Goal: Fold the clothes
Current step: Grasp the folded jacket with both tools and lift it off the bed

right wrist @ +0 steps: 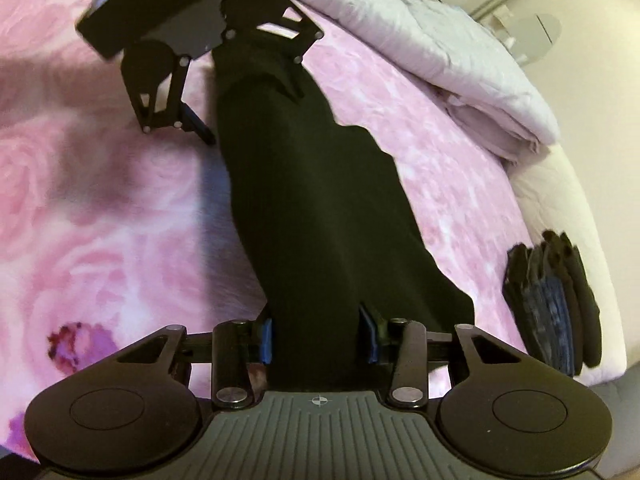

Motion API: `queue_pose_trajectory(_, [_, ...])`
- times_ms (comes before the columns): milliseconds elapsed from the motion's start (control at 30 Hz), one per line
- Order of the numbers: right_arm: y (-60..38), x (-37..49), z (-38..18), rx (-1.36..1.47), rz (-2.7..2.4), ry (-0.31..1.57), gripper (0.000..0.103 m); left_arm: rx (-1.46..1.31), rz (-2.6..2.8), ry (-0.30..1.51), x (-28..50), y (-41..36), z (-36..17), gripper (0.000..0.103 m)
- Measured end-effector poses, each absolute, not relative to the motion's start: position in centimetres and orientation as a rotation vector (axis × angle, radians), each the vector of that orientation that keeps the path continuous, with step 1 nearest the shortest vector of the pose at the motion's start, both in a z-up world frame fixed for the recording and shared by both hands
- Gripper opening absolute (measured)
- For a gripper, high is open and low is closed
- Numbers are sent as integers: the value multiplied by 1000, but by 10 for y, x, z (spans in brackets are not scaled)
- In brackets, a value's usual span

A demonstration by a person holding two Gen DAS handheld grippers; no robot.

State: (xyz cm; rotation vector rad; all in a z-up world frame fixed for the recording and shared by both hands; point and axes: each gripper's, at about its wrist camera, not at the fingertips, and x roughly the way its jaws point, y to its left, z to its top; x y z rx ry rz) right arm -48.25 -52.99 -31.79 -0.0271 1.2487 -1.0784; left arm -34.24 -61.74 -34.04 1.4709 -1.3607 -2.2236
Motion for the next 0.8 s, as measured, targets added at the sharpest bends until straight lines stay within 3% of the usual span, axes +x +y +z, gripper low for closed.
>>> queue_pose_trajectory(100, [-525, -479, -325, 8, -1072, 1258, 48, 1521, -2277, -1282, -347, -628, -334, 57])
queue_pose_trajectory(167, [-521, -470, -328, 56, -1101, 1235, 66, 1531, -2320, -1232, -345, -634, -328, 54])
queue_pose_trajectory(267, [-509, -450, -340, 30, -1141, 1203, 84, 1548, -2363, -1180, -342, -640, -321, 54])
queue_pose_trajectory(433, [-529, -445, -390, -218, -1130, 1371, 85, 1567, -2375, -1162, -345, -644, -318, 56])
queue_pose_trajectory(533, [-546, -471, -386, -222, -1128, 1378, 74, 1612, -2361, -1132, -349, -641, -308, 52])
queue_pose_trajectory(567, [-551, -480, -381, -206, -1099, 1371, 69, 1632, -2358, -1111, -352, -640, -303, 44])
queue_pose_trajectory(667, [-561, -493, -353, -151, -1008, 1366, 43, 1692, -2346, -1046, -358, -639, -287, 35])
queue_pose_trajectory(800, [-573, -509, -303, -103, -943, 1367, 36, 1745, -2351, -960, -366, -636, -248, 31])
